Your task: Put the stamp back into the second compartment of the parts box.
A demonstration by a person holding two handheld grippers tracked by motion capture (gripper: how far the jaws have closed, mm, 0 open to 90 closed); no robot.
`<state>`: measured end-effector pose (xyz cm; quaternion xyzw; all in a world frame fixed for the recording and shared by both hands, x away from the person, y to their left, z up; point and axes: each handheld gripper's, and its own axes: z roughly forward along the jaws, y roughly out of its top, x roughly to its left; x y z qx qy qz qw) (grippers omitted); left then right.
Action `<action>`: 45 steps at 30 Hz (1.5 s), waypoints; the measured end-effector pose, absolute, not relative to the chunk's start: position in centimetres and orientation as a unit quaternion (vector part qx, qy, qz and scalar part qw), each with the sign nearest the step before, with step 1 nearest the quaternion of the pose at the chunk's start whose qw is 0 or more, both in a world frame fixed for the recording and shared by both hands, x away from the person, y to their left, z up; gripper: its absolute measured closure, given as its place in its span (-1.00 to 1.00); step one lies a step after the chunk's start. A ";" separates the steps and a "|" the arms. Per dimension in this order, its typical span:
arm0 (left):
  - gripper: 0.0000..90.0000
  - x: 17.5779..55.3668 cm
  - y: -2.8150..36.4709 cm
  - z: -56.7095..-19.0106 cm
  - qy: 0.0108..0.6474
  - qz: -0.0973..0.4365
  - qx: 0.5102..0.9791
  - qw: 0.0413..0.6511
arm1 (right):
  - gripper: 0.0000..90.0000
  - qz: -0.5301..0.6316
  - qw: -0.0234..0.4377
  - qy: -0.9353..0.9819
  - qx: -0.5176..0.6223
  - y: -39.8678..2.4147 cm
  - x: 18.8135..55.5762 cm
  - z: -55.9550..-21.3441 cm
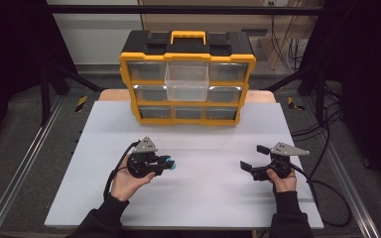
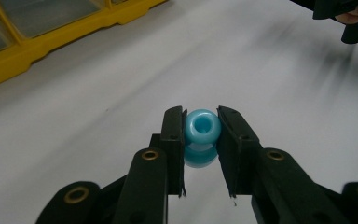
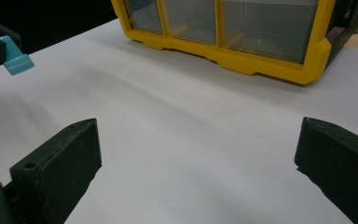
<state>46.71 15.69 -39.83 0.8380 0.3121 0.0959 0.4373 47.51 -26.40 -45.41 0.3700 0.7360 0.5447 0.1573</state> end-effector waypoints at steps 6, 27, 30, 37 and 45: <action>0.60 46.7 16.7 -38.5 0.316 0.106 0.830 0.448 | -0.98 0.546 0.157 0.735 0.371 -26.4 47.5 -45.4; 0.60 47.3 18.2 -36.7 0.318 0.111 0.822 0.459 | -0.98 0.543 0.157 0.737 0.371 -26.4 47.5 -45.4; 0.60 47.5 18.4 -36.4 0.319 0.112 0.821 0.460 | -0.98 0.544 0.157 0.736 0.370 -26.4 47.5 -45.4; 0.60 47.8 18.8 -35.2 0.319 0.117 0.818 0.464 | -0.98 0.544 0.157 0.736 0.370 -26.4 47.5 -45.4; 0.60 47.9 19.1 -33.8 0.316 0.125 0.816 0.468 | -0.98 0.544 0.156 0.736 0.371 -26.4 47.5 -45.4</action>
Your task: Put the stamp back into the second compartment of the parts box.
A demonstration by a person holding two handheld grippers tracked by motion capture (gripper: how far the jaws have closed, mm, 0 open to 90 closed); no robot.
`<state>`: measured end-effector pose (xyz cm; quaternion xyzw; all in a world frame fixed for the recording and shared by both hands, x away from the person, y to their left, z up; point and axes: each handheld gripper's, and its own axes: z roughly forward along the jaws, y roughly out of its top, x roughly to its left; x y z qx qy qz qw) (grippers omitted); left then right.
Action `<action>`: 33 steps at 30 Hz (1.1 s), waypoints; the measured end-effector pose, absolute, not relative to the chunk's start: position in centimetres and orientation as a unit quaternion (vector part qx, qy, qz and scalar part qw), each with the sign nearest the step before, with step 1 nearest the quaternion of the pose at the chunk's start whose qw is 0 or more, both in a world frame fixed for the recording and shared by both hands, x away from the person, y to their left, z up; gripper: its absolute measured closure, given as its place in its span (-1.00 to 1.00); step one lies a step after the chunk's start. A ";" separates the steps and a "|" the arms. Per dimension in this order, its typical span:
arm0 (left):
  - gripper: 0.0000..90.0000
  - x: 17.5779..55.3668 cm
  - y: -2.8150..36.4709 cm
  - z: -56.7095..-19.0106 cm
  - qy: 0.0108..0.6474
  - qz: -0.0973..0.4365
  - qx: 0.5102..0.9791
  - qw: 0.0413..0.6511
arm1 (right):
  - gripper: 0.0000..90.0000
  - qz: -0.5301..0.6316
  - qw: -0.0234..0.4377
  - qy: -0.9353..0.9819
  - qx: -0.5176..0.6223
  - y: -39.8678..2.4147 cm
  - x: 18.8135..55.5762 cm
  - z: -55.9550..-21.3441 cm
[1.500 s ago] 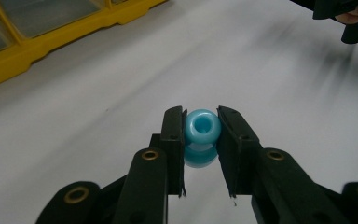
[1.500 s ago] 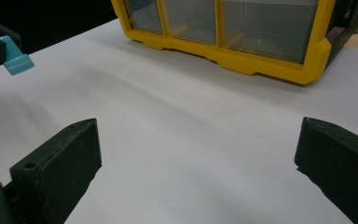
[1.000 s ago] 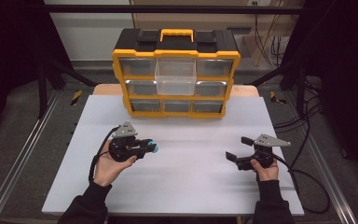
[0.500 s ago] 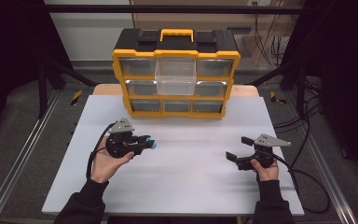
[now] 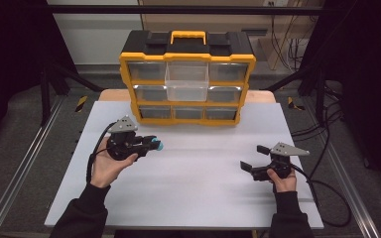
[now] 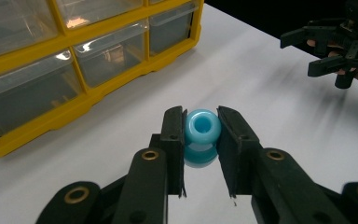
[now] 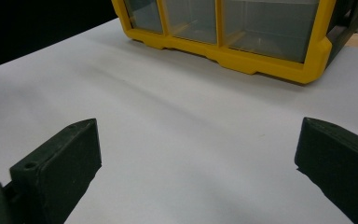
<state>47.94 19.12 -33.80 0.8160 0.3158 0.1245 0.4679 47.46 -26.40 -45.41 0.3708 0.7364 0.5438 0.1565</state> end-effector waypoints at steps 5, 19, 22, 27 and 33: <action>0.60 48.1 19.2 -33.1 0.315 0.127 0.816 0.468 | -0.98 0.545 0.157 0.736 0.370 -26.4 47.5 -45.4; 0.60 48.4 19.3 -30.7 0.309 0.138 0.816 0.468 | -0.98 0.545 0.156 0.735 0.372 -26.4 47.4 -45.4; 0.60 48.5 19.2 -30.1 0.308 0.142 0.816 0.469 | -0.98 0.544 0.157 0.736 0.370 -26.4 47.4 -45.4; 0.60 48.6 19.2 -29.1 0.305 0.145 0.813 0.474 | -0.98 0.545 0.156 0.736 0.370 -26.4 47.4 -45.4; 0.60 48.7 19.2 -28.2 0.302 0.147 0.813 0.475 | -0.98 0.545 0.156 0.736 0.371 -26.4 47.4 -45.4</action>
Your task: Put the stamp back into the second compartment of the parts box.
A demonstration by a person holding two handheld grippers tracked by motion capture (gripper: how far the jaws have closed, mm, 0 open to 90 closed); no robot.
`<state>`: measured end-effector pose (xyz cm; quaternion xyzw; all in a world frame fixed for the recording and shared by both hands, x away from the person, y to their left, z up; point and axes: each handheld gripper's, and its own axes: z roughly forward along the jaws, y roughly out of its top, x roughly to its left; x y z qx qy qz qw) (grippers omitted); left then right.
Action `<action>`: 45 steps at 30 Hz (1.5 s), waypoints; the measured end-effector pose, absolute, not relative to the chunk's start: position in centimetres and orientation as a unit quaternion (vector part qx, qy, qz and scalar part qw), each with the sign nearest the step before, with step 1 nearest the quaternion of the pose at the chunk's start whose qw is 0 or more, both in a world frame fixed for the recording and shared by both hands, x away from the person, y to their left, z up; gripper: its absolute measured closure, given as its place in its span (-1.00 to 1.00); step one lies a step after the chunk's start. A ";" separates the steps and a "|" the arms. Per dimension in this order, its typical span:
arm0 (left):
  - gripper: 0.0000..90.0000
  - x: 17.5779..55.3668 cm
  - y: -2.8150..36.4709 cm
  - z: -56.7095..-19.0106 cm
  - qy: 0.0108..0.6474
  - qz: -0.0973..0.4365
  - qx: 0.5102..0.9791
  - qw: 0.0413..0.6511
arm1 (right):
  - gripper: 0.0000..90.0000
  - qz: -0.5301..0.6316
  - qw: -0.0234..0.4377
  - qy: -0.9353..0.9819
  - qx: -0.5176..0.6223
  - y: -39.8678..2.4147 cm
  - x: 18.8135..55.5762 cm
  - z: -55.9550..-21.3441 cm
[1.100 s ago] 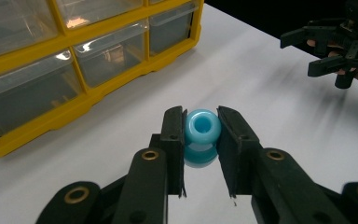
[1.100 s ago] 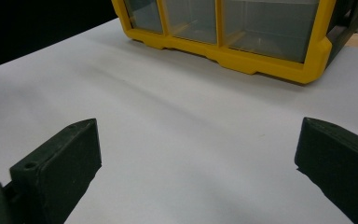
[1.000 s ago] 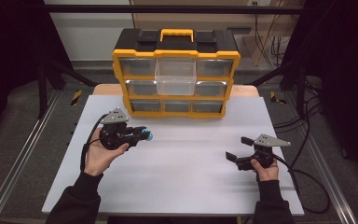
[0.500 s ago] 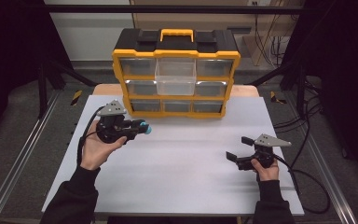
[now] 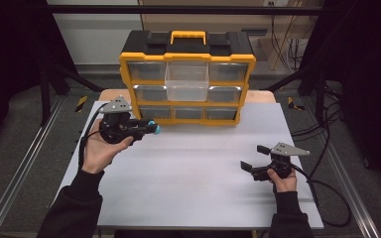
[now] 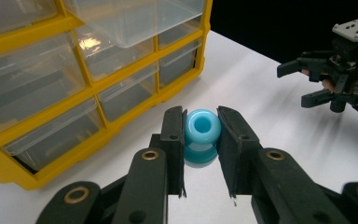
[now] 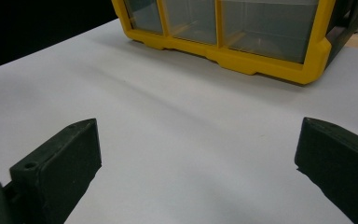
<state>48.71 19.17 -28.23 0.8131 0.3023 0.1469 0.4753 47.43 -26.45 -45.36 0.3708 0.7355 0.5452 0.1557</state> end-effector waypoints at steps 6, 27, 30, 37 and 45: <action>0.60 48.8 19.1 -27.3 0.300 0.150 0.812 0.477 | -0.98 0.546 0.157 0.735 0.370 -26.5 47.4 -45.3; 0.60 49.5 19.1 -24.6 0.298 0.163 0.809 0.480 | -0.98 0.544 0.157 0.737 0.370 -26.6 47.4 -45.3; 0.60 49.5 19.1 -24.0 0.297 0.166 0.807 0.483 | -0.98 0.544 0.158 0.737 0.370 -26.6 47.4 -45.3; 0.60 49.5 19.1 -22.7 0.293 0.174 0.806 0.484 | -0.98 0.543 0.156 0.737 0.370 -26.5 47.4 -45.3; 0.60 49.9 18.9 -21.4 0.295 0.180 0.802 0.486 | -0.98 0.542 0.157 0.738 0.371 -26.5 47.4 -45.3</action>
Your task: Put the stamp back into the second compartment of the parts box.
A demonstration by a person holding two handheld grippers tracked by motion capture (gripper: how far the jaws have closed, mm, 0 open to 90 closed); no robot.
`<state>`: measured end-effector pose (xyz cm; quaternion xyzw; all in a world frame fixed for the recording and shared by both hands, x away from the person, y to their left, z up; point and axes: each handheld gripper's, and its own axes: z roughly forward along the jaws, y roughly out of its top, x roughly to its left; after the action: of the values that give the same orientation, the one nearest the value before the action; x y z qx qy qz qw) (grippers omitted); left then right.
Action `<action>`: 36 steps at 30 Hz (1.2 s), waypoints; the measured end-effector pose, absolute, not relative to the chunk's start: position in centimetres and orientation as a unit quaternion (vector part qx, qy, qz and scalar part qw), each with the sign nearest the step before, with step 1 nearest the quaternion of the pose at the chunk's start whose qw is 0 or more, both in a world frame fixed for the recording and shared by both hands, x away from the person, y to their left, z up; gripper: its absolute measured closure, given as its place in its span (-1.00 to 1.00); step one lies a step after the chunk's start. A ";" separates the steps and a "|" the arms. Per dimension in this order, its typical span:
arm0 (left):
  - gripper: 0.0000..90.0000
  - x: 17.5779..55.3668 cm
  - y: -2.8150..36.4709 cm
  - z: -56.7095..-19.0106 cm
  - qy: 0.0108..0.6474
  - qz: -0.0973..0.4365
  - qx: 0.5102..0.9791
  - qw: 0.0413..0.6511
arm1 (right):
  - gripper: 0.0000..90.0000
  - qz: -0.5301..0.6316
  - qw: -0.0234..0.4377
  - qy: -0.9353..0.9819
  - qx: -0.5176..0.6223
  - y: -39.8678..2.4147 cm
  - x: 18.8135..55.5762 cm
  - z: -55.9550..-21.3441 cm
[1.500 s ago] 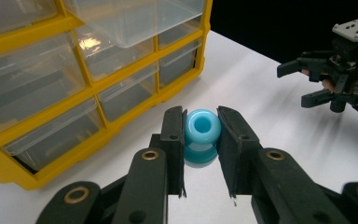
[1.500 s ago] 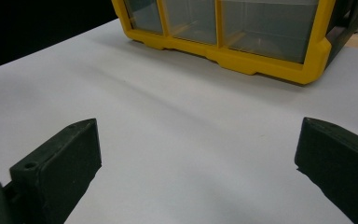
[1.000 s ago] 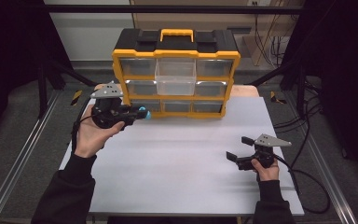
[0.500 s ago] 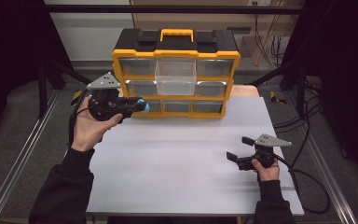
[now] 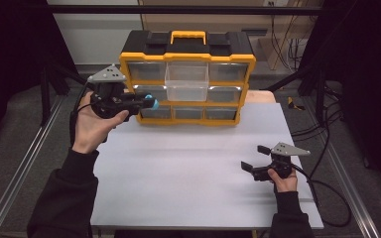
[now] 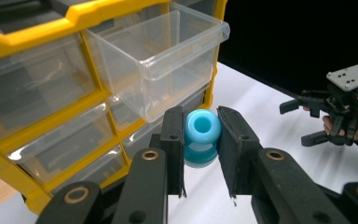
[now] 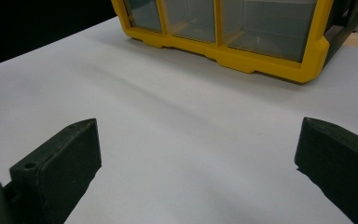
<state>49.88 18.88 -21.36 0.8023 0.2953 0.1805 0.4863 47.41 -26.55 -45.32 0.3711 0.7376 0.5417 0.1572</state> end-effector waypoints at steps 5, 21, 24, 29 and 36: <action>0.60 50.3 18.4 -20.7 0.296 0.182 0.802 0.486 | -0.98 0.541 0.158 0.738 0.371 -26.6 47.4 -45.3; 0.60 52.0 17.2 -18.7 0.305 0.187 0.797 0.488 | -0.98 0.541 0.156 0.738 0.372 -26.6 47.4 -45.3; 0.60 52.4 16.9 -18.3 0.307 0.189 0.797 0.485 | -0.98 0.540 0.158 0.738 0.372 -26.6 47.4 -45.3; 0.60 53.3 16.4 -17.8 0.311 0.194 0.794 0.485 | -0.98 0.539 0.157 0.739 0.372 -26.6 47.4 -45.4; 0.60 54.6 15.4 -17.2 0.316 0.200 0.792 0.482 | -0.98 0.542 0.157 0.738 0.371 -26.7 47.4 -45.3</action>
<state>54.55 15.35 -17.24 0.7921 0.3164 0.2004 0.4820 47.41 -26.68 -45.32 0.3714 0.7376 0.5416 0.1572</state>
